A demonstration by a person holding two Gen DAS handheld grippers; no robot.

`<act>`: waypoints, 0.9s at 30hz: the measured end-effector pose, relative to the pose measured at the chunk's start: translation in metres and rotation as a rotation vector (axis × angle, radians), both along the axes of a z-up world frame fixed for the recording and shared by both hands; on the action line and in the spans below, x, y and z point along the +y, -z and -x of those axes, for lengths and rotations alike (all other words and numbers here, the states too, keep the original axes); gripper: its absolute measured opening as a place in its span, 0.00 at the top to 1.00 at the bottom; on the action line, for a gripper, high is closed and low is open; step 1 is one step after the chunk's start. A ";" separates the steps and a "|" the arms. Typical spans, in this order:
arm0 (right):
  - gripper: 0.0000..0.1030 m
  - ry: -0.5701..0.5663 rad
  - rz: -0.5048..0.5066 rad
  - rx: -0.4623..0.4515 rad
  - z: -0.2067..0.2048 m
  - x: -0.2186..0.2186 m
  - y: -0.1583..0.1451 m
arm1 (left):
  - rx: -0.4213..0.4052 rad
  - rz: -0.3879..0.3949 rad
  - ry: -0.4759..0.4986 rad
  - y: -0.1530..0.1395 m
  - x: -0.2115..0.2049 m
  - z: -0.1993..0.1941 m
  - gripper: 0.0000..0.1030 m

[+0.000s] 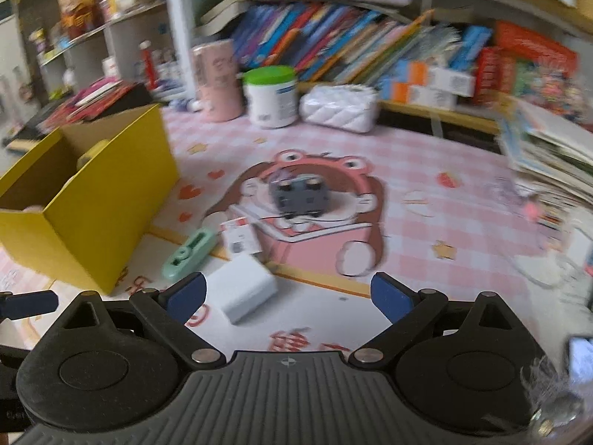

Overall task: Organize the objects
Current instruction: 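Grasp the white charger block with the right tool while the left tool approaches the mint-green item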

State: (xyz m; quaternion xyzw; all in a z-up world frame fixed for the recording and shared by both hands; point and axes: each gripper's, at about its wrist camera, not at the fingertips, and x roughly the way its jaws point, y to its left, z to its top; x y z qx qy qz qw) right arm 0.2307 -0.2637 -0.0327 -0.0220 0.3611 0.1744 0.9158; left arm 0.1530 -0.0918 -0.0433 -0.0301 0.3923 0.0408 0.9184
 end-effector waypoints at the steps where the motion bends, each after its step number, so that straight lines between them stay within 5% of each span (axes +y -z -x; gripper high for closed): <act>1: 0.06 -0.036 0.000 0.011 -0.005 0.005 0.003 | 0.005 -0.001 -0.005 0.001 0.000 0.001 0.11; 12: 0.20 -0.296 0.137 0.085 -0.047 0.045 0.045 | 0.012 -0.019 -0.005 0.002 -0.004 0.005 0.11; 18: 0.47 -0.338 0.126 0.119 -0.056 0.042 0.054 | 0.007 -0.019 0.010 0.001 -0.009 0.000 0.15; 27: 0.48 -0.112 -0.011 0.057 -0.053 -0.016 0.015 | -0.020 -0.008 0.065 0.005 -0.030 -0.026 0.28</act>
